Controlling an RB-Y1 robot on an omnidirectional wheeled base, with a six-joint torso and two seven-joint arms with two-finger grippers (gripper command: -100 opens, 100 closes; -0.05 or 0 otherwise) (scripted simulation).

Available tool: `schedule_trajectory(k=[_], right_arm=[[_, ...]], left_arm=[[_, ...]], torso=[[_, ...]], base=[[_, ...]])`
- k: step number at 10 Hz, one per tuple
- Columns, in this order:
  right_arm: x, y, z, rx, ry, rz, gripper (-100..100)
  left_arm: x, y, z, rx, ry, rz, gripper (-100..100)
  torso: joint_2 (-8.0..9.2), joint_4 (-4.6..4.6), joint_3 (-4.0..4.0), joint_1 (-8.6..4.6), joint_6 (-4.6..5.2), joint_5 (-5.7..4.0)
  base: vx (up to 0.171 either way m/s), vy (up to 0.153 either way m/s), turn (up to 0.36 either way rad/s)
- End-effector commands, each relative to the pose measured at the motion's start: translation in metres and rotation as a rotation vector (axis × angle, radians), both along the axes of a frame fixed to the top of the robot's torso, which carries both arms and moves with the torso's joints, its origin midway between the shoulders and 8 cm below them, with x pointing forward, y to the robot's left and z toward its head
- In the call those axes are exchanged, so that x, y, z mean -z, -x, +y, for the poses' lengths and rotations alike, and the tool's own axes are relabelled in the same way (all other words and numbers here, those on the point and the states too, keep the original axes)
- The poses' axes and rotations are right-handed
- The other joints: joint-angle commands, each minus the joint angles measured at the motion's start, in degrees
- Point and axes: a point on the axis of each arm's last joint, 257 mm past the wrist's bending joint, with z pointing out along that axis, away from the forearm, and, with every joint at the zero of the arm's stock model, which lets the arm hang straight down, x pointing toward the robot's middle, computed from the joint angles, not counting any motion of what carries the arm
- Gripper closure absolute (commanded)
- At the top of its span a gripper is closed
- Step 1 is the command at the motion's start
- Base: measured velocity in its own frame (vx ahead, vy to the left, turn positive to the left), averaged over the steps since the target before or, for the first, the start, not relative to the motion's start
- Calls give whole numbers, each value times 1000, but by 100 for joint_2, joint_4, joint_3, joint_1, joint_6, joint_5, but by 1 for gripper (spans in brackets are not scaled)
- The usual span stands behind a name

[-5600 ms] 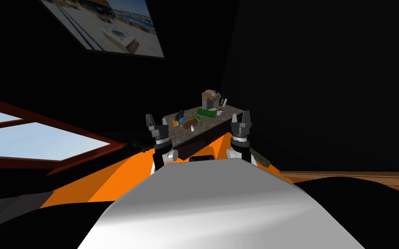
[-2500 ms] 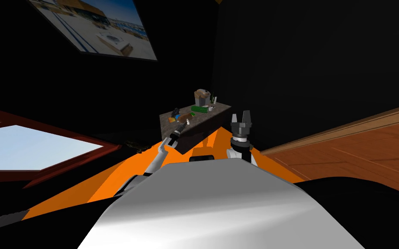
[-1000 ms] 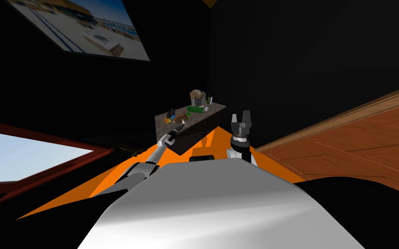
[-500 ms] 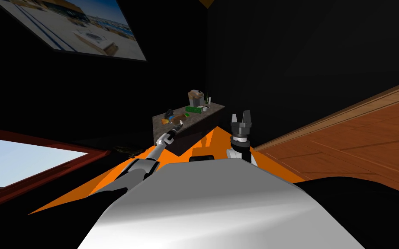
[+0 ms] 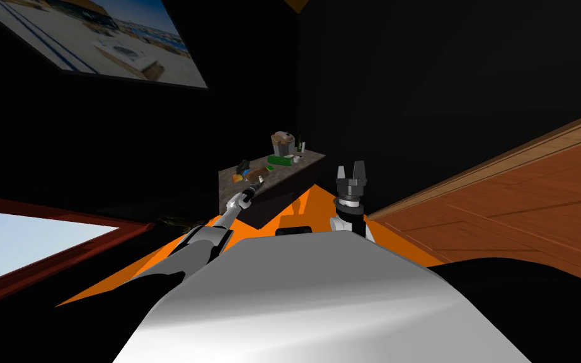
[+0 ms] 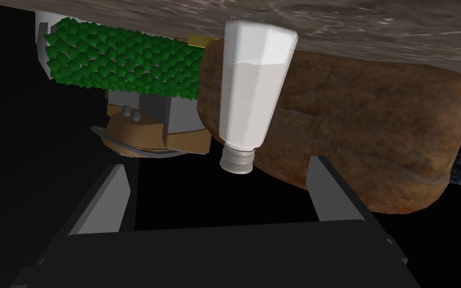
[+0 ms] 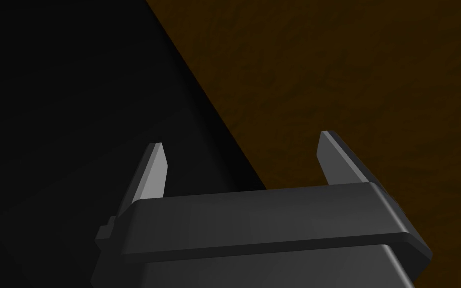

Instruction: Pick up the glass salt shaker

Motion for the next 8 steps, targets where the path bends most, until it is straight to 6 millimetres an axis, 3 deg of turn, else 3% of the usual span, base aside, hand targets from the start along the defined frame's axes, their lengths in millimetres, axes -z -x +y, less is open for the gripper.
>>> schedule_trajectory(k=[1, 8], right_arm=[[0, 0, 0, 0, 0, 0, 0], [0, 0, 0, 0, 0, 0, 0]], left_arm=[[7, 1, 9, -17, -15, 17, -100], [21, -7, 65, -115, -108, 90, -100]], torso=[[0, 0, 0, 0, 0, 0], [-2, -1, -1, 9, -1, 2]], base=[[28, -59, -19], [38, -46, -28]])
